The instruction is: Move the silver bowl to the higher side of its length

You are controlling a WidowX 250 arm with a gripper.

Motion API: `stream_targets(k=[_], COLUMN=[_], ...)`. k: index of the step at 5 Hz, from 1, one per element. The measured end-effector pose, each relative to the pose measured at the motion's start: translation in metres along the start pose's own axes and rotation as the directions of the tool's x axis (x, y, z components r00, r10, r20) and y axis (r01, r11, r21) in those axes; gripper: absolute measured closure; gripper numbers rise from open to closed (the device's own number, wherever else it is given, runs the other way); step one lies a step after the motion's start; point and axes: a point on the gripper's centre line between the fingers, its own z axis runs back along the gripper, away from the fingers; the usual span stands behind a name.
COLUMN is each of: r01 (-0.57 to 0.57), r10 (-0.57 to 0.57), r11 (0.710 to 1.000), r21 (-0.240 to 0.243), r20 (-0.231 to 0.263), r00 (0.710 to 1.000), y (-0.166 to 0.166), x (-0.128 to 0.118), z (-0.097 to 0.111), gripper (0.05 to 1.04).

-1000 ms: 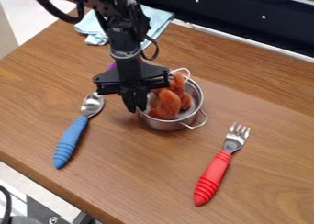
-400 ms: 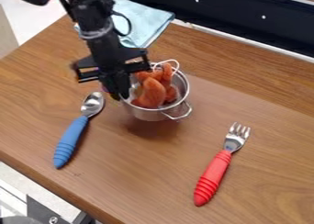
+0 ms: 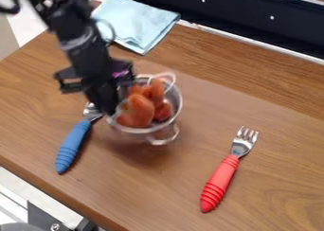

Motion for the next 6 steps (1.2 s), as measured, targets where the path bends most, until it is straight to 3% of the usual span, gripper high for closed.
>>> stream_targets(k=[2, 4, 5, 6], r01=[0.075, 0.059, 0.068, 0.086], r10=[-0.076, -0.064, -0.072, -0.088], r11=[0.997, 0.995, 0.996, 0.995], r21=[0.025, 0.075, 0.061, 0.047], r20=[0.031, 0.062, 0.057, 0.047], r00=[0.997, 0.996, 0.996, 0.995], y=[0.013, 0.013, 0.013, 0.012], x=[-0.031, -0.025, -0.028, -0.03], z=[-0.009, -0.022, -0.023, -0.013], gripper=[1.028, 1.028, 1.007, 0.869])
